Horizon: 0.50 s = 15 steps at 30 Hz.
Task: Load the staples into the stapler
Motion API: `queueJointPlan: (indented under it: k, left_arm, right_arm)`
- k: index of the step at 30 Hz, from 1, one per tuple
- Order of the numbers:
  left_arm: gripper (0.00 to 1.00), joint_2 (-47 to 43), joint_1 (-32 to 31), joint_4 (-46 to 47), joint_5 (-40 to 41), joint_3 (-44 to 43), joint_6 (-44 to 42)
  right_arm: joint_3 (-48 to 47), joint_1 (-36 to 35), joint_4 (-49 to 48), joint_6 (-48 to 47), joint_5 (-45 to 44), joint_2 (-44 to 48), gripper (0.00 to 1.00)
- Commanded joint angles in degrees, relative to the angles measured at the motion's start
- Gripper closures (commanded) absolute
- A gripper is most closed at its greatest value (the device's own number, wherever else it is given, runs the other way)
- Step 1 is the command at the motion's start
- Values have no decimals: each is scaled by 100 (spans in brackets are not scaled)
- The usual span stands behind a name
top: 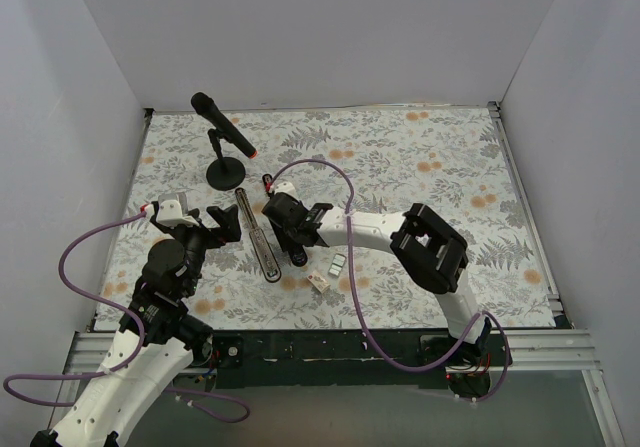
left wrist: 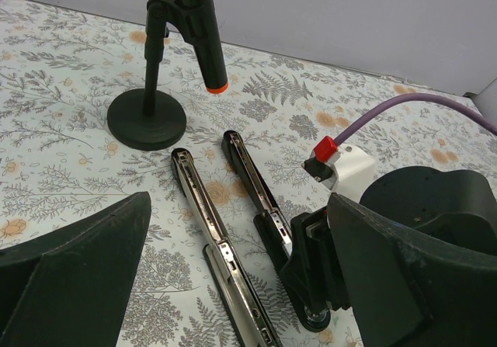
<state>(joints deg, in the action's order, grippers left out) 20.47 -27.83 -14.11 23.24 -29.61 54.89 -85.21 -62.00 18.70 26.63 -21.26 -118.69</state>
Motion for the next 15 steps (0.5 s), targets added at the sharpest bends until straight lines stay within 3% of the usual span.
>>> queueJointPlan:
  k: [1, 7, 15]
  left_arm:
    - [2, 1, 50, 66, -57, 16, -14]
    - [2, 10, 59, 66, -66, 16, -14]
    - [2, -34, 68, 66, -48, 7, -5]
  right_arm:
    - [-92, 3, 55, -26, -45, 92, 46]
    - [-162, 3, 20, -228, -54, 381, 47]
    - [-1425, 3, 967, -378, 148, 260, 49]
